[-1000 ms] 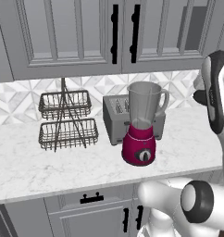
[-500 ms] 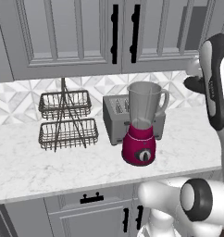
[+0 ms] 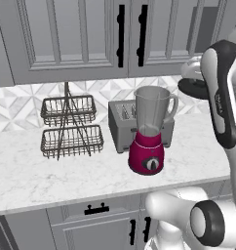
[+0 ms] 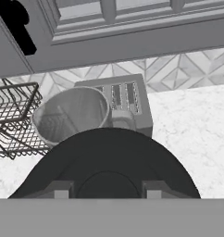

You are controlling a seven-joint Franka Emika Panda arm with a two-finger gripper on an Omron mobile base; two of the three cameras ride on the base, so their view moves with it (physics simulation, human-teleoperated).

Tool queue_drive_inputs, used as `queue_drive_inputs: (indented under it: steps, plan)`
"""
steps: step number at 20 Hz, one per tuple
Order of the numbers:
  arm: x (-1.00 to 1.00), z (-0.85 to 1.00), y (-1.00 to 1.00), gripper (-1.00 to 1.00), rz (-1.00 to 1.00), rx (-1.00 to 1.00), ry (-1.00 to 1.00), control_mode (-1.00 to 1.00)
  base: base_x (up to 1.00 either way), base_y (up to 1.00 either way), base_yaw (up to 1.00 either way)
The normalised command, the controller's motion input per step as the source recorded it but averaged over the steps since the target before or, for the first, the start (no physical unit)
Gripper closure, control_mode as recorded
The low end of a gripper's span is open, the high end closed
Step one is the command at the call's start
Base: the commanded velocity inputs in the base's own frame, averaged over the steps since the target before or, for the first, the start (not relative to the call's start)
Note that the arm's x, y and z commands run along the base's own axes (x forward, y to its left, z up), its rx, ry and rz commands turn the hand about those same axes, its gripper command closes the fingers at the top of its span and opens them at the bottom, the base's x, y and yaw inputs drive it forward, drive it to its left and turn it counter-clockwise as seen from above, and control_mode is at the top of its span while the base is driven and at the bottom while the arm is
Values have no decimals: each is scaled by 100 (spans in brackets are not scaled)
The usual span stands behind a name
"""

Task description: Close the lid blender by securely placing the lid on top.

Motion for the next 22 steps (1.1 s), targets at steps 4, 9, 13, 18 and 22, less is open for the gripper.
queue_drive_inputs:
  steps: [4, 9, 13, 18, 22]
  plan:
    - [3, 0, 57, 100, 4, 0, -4, -100, 0, 0, 0]
    - [7, -1, 44, 100, 2, -1, 0, -100, 0, 0, 0]
    - [18, 0, 29, 100, 0, -3, 7, -100, 0, 0, 0]
    - [23, -10, 19, 100, 0, -5, 1, -100, 0, 0, 0]
    - [27, -4, 6, 100, 0, -5, 0, -100, 0, 0, 0]
